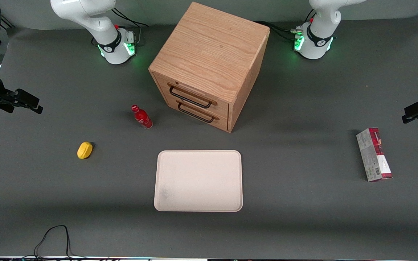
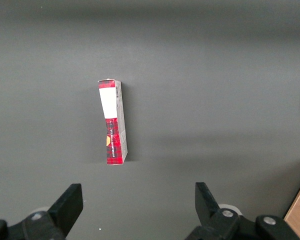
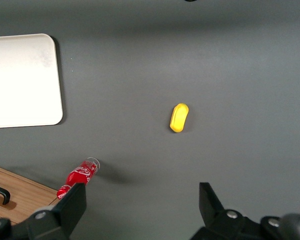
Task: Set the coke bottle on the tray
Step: 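Move the right gripper toward the red Coca-Cola bottle beside the cabinet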
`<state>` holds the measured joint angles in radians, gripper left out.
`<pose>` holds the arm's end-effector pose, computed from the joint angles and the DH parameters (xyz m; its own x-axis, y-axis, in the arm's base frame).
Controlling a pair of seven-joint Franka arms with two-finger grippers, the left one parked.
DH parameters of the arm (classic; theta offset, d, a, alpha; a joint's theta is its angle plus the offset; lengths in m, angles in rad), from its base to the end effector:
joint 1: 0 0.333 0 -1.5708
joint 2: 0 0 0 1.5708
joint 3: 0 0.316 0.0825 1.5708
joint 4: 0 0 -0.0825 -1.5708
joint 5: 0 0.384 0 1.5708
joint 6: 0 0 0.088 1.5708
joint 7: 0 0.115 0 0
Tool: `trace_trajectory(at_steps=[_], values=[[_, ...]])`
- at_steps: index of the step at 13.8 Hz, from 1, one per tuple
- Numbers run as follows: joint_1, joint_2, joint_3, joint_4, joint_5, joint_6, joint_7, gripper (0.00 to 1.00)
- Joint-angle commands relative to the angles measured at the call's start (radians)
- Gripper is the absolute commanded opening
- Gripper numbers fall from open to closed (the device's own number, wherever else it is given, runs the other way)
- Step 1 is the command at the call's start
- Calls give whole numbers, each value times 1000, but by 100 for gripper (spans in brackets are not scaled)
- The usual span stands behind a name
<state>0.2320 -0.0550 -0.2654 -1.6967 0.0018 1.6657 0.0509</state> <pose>0.5447 -0.0216 0.5942 0.9962 -0.0843 0.0212 -0.0839 -0.9963 -0.0173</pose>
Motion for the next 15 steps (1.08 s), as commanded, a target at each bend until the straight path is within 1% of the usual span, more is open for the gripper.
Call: trace_trajectory(at_steps=[1, 4, 5, 6, 7, 8, 10, 12, 13, 15], values=[[10, 1, -8, 12, 3, -18, -20, 100], [20, 1, 5, -6, 15, -21, -5, 100], [23, -2, 34, -39, 17, -24, -2, 100], [23, -8, 81, -82, 20, -17, 23, 100], [23, -8, 118, -124, 44, 9, 90, 100], [26, -16, 161, -180, 65, 70, 145, 100], [26, -45, 244, -309, 67, 181, 190, 100], [35, -77, 313, -453, 67, 329, 265, 100], [38, -83, 334, -521, 66, 398, 273, 100], [41, -83, 342, -625, 66, 520, 273, 100]])
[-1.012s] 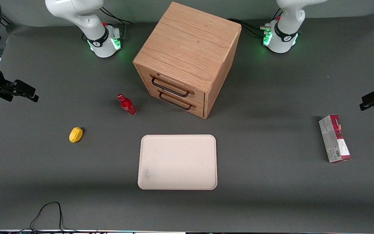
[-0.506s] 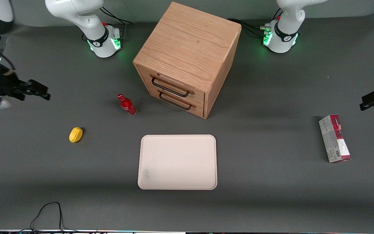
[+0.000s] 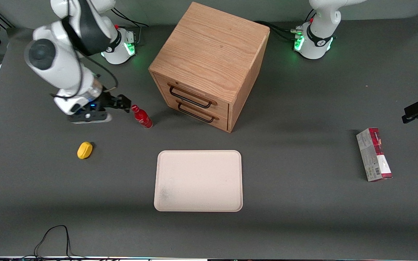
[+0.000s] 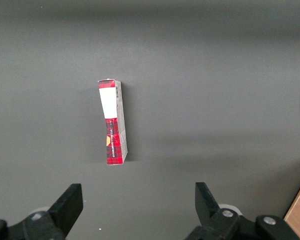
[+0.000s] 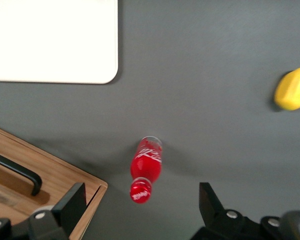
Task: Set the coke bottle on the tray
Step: 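Close the right gripper around the bottle's cap end and lift it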
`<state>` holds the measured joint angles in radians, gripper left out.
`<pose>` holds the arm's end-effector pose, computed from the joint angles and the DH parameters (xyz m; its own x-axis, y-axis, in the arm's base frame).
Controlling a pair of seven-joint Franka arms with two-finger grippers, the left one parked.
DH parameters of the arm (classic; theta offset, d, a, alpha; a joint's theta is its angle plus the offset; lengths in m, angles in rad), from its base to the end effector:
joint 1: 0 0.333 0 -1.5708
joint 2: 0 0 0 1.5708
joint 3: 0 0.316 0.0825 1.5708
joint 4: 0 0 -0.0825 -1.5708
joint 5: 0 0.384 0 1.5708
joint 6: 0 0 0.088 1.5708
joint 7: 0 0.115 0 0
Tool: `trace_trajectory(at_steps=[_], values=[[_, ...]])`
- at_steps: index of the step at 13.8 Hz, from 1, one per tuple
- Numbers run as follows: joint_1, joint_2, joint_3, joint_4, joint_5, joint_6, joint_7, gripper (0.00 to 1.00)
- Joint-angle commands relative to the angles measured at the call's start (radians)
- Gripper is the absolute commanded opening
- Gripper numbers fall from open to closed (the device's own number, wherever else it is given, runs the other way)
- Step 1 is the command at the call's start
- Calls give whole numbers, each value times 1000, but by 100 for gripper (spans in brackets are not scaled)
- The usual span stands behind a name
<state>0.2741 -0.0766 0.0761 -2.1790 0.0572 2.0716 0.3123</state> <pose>0.4828 0.1803 0.4131 0.9990 0.0100 -0.0434 0.0087 -0.9995 -0.0317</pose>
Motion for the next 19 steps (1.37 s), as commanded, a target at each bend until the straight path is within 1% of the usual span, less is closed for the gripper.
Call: trace_trajectory(at_steps=[1, 3, 6, 8, 10, 11, 13, 14, 15, 16, 17, 18, 19], values=[[10, -61, 1, -191, 10, 174, 11, 100], [14, -57, 2, -257, 10, 246, 11, 100], [16, -54, 4, -303, 10, 289, 14, 100], [16, -48, 17, -306, 12, 298, 21, 100], [14, -29, 59, -306, 12, 323, 85, 99], [13, -25, 68, -308, 12, 327, 90, 98], [13, -25, 68, -311, 12, 326, 88, 88], [13, -25, 68, -311, 10, 327, 85, 86], [11, -25, 68, -311, 10, 326, 83, 77], [10, -25, 68, -311, 10, 324, 83, 56], [8, -25, 68, -311, 10, 323, 83, 32], [5, -25, 68, -309, 10, 321, 85, 4], [2, -25, 67, -308, 10, 321, 82, 0]])
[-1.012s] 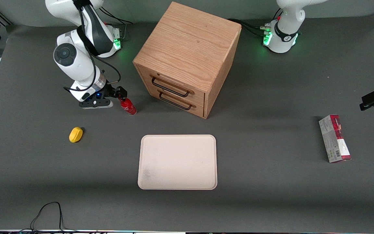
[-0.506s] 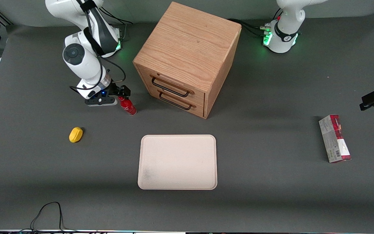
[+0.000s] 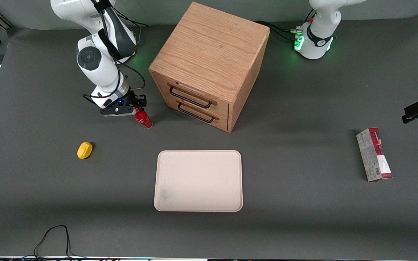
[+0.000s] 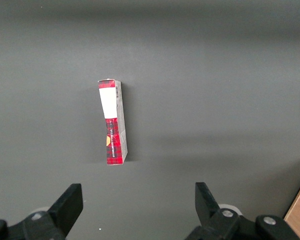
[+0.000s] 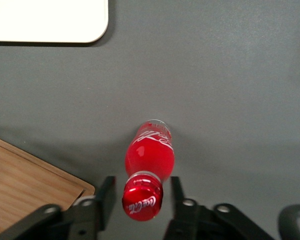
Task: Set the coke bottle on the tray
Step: 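Carry the held bottle with the right gripper over the white tray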
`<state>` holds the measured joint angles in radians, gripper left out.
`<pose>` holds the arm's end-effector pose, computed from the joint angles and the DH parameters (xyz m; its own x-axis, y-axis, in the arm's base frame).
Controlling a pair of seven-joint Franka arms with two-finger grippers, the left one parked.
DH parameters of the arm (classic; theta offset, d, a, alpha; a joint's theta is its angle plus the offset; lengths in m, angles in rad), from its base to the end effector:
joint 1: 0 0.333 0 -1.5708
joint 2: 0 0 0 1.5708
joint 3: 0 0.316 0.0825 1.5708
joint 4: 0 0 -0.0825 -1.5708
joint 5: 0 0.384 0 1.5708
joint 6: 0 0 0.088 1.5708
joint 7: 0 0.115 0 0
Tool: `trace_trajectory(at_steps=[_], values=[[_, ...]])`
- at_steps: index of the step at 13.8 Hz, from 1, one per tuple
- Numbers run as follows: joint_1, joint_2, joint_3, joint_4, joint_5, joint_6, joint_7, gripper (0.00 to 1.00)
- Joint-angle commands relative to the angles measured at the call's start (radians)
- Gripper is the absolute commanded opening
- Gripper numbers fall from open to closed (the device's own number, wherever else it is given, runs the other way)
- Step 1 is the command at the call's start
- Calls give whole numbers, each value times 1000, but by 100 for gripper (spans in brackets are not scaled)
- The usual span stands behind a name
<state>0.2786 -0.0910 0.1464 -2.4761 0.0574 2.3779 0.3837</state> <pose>0.4227 0.1918 0.3165 0.9998 -0.0008 -0.0176 -0.0012 -0.9998 -0.0210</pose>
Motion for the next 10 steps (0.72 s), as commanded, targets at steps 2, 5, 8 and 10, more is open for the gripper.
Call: trace_trajectory(at_steps=[2, 5, 8, 10], values=[[-5, -10, -5, -1, 10, 15, 4, 0], [-16, -10, -8, 95, 4, -53, 18, 0], [-42, -9, -19, 323, -25, -300, 7, 0], [-64, 16, -21, 522, -60, -498, 4, 0]])
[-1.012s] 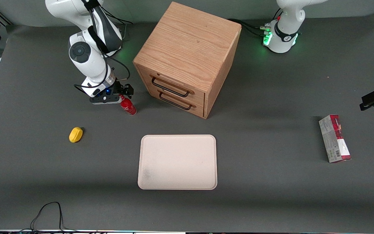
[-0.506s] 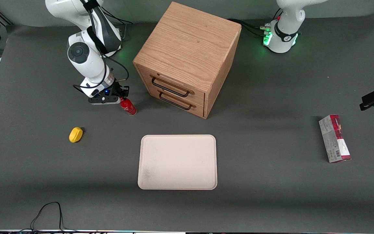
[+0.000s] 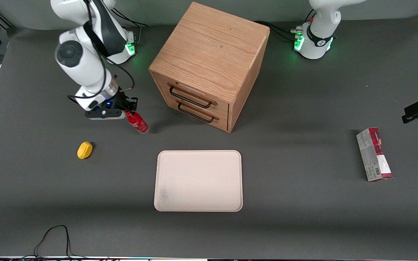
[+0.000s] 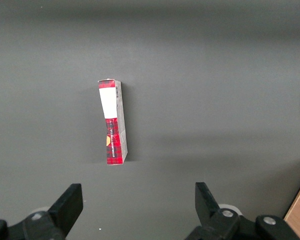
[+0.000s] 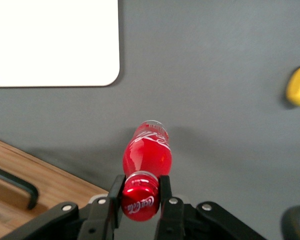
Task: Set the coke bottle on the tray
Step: 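Carry the held bottle with the right gripper over the white tray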
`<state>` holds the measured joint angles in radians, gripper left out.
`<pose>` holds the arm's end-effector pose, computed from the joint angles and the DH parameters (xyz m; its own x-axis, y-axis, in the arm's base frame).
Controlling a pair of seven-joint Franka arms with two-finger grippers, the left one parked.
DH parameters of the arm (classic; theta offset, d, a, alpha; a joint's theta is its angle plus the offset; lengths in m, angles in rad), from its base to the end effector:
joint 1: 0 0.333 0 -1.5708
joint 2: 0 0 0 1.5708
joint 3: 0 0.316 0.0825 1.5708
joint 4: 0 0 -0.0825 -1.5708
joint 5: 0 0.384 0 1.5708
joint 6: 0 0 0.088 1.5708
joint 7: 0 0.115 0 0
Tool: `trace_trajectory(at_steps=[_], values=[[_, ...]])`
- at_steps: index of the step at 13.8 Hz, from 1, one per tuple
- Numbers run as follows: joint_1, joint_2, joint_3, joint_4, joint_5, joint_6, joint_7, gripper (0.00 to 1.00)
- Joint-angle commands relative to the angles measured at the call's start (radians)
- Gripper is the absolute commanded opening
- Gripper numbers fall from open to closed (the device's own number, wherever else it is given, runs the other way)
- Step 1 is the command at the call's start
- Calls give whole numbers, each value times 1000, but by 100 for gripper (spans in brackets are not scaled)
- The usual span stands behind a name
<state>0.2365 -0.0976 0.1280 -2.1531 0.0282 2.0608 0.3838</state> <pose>0.4832 0.1872 0.4347 0.9995 -0.0331 -0.0005 -0.0331 -0.9994 -0.0133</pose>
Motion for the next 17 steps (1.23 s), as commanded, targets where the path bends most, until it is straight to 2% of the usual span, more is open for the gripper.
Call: trace_trajectory(at_steps=[1, 3, 6, 9, 13, 15, 17], values=[[-29, 44, -5, 302, -31, -264, 3, 0], [-49, 109, -5, 503, -36, -394, 3, 0], [-49, 342, 9, 853, -67, -542, 3, 0], [-46, 548, 18, 1040, -70, -475, 10, 0], [-34, 685, 45, 1075, -71, -325, 21, 0], [-26, 761, 70, 1075, -114, -253, 21, 0], [-14, 814, 73, 1064, -123, -176, 23, 0]])
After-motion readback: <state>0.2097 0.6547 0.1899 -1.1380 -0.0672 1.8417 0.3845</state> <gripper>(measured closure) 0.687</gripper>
